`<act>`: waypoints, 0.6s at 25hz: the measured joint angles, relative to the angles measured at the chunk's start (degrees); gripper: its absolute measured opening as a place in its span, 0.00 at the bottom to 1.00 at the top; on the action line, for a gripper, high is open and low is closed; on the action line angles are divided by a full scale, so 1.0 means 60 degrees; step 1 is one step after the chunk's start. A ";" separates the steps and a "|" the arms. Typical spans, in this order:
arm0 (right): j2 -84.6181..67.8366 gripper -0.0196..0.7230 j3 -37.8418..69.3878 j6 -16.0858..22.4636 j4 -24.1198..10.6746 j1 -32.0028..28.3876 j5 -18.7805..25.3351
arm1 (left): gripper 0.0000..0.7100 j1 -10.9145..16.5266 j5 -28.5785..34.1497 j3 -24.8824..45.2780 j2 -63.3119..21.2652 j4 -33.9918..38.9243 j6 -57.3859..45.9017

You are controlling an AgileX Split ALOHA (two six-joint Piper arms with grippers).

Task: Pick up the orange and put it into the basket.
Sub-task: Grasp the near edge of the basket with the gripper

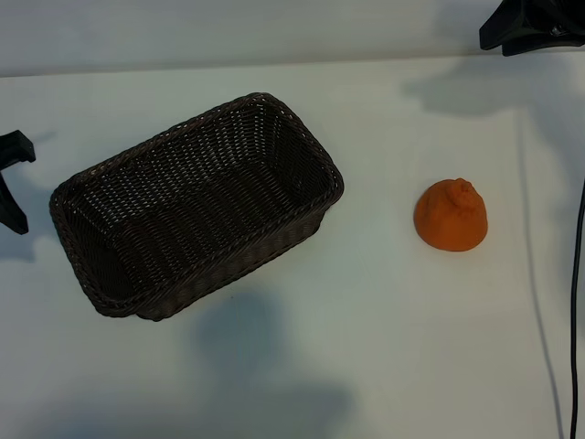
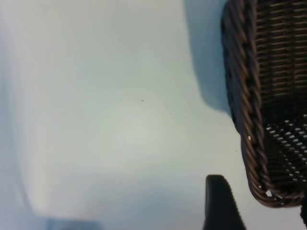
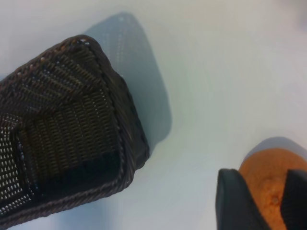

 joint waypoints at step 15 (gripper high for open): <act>0.0000 0.40 0.0000 0.0000 -0.0006 0.0000 0.0047 | 0.63 0.0000 -0.1050 0.0000 0.0448 0.0112 -0.0990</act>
